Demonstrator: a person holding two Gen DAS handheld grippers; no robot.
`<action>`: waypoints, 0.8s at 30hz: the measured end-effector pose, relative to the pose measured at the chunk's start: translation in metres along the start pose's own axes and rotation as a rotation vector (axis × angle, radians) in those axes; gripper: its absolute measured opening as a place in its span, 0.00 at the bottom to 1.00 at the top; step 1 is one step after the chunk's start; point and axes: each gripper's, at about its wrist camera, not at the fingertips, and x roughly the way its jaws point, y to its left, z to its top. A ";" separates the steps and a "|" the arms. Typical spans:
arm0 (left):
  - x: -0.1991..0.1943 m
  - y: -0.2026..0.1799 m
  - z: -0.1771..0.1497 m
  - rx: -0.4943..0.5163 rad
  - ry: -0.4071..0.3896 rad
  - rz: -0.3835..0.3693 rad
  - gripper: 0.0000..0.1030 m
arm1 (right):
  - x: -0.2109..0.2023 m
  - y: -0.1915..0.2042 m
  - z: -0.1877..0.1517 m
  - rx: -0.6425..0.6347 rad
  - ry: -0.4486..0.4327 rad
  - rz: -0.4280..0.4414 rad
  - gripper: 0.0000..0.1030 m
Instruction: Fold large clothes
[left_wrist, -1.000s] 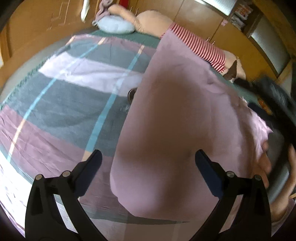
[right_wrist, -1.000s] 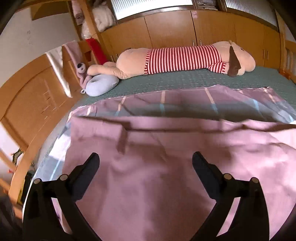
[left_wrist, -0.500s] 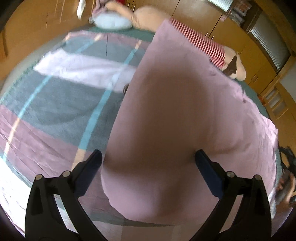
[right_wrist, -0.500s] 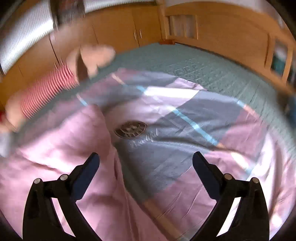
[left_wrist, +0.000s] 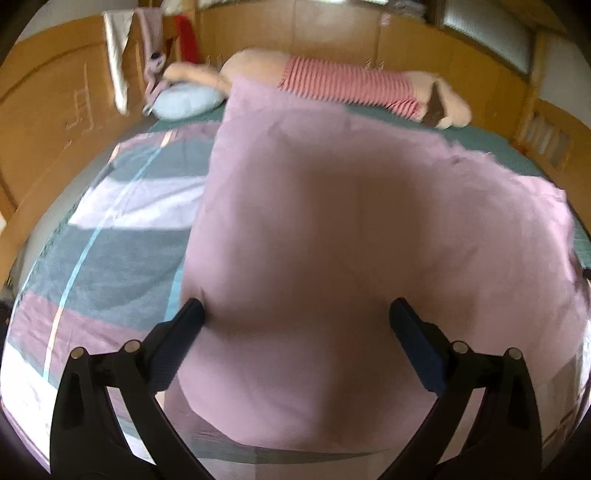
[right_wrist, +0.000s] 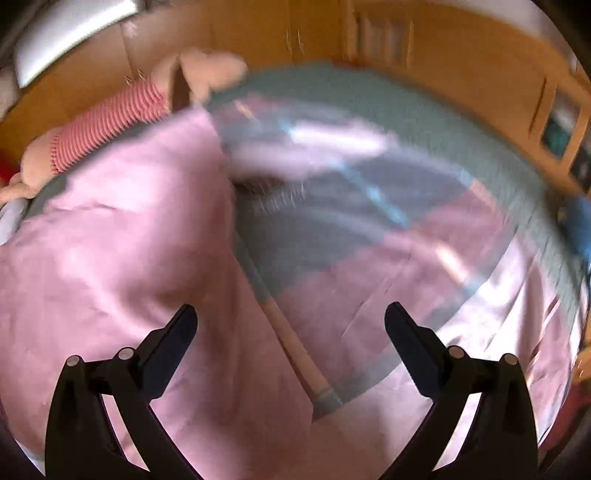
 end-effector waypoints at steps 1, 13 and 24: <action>-0.005 -0.005 0.000 0.015 -0.024 -0.020 0.98 | -0.010 0.010 -0.002 -0.027 -0.036 0.046 0.99; 0.015 -0.030 -0.011 0.107 0.032 0.011 0.98 | -0.003 0.106 -0.057 -0.408 0.056 0.096 0.99; -0.008 -0.032 -0.018 0.043 -0.044 0.053 0.98 | -0.091 0.086 -0.064 -0.251 -0.152 0.225 0.99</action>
